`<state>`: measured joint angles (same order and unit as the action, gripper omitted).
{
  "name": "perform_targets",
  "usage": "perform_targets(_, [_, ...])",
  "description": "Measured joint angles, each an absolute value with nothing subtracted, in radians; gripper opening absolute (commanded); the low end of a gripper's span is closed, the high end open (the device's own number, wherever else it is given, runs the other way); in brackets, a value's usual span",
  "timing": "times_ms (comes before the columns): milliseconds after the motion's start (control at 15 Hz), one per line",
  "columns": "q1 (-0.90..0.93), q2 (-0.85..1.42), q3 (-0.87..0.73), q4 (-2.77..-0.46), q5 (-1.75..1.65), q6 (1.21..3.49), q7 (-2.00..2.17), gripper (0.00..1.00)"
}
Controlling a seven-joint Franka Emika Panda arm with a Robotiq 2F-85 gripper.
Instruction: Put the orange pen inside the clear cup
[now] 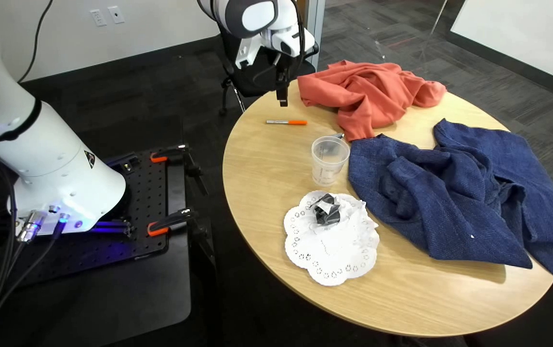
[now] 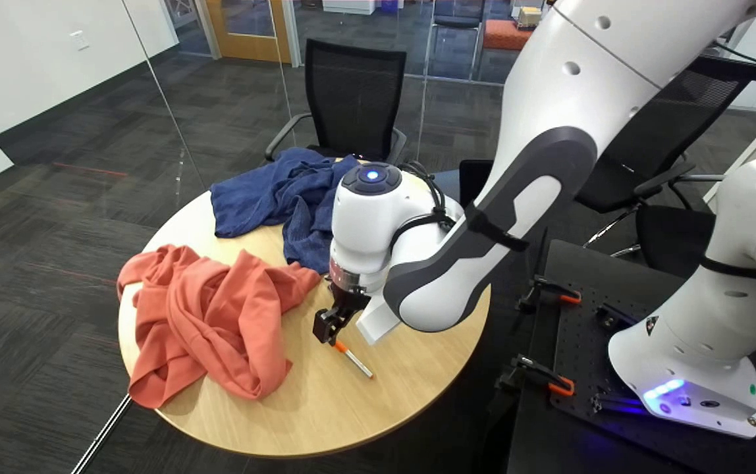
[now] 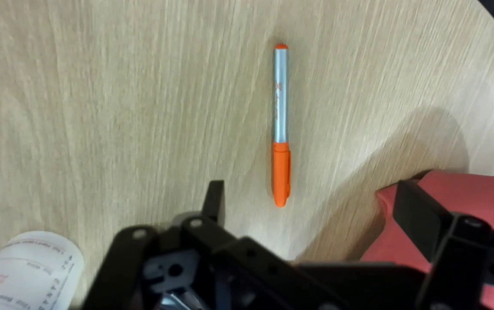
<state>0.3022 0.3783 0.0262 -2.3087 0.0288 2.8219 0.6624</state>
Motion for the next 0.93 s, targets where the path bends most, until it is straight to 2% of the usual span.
perform_targets(933, [0.355, 0.58, -0.029, -2.155, 0.029, 2.822, 0.694, 1.0])
